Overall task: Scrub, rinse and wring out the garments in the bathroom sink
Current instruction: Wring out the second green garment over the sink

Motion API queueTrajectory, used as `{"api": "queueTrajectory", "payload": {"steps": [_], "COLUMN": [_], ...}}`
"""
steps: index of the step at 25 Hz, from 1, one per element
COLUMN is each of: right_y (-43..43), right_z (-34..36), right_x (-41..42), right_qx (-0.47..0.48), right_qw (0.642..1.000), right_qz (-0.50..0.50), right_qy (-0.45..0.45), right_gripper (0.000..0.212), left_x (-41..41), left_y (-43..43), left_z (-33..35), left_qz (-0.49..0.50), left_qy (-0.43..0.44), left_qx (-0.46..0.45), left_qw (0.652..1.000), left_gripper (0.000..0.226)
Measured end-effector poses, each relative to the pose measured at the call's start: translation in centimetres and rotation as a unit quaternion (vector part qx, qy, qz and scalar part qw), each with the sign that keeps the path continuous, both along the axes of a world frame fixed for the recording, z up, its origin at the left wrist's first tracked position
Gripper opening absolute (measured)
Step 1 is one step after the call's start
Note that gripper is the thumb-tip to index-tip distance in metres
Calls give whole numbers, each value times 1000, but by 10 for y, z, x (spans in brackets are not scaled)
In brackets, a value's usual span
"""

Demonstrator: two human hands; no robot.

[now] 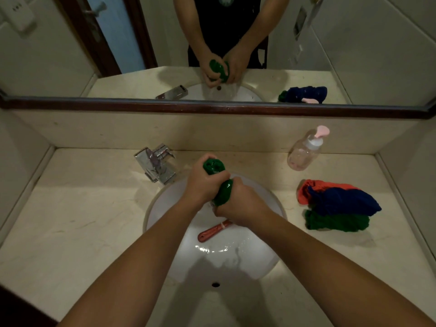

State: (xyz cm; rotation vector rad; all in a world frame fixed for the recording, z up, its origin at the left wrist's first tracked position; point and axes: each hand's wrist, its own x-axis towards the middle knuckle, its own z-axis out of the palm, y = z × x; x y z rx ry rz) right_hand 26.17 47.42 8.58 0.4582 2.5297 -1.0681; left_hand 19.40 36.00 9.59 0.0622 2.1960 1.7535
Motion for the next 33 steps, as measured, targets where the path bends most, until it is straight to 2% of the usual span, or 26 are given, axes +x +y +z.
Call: {"api": "queueTrajectory", "payload": {"steps": [2,4,6,8,10,12,14,16,18,21,23,26,31,33], "right_y": [-3,1,8,18,26,31,34,35,35,38,41,42,47,48], "right_z": [-4,-4,0,8,20,34,46,47,45,42,40,38,46,52], "right_x": [0,-1,1,6,15,23,28,29,29,31,32,35,37,32], "right_qx": [53,47,-62,-209,-301,-400,-481,-489,-477,-487,-481,-460,-459,-402], "right_qw": [998,998,998,975,950,913,873,868,873,866,869,880,882,909], "right_qz": [14,12,-21,-57,-66,-77,-73,-42,-23,-34,-37,-31,-4,27], "right_qy": [43,48,1,-43,-38,-27,-40,-69,-97,-109,-112,-109,-112,-105], "right_gripper": [57,54,56,62,62,57,49,50,53,52,58,61,66,75], "left_x": [1,0,-2,-5,-10,-16,-19,-12,-2,7,11,17,18,16], "left_y": [6,11,10,1,-17,-36,-43,-36,-26,-19,-18,-17,-19,-20], "left_z": [-1,0,2,8,12,15,15,17,17,18,19,17,23,23], "left_qz": [35,56,51,-4,-112,-188,-207,-214,-213,-200,-183,-162,-174,-182], "left_qy": [16,9,-37,-99,-147,-176,-154,-102,-90,-93,-71,-46,12,50], "left_qx": [-26,-33,-23,7,100,183,194,191,237,345,348,327,321,281], "left_qw": [999,998,998,995,978,949,946,952,943,912,917,930,931,941], "left_gripper": [25,24,25,33,48,76,108,122,114,69,47,35,28,27]}}
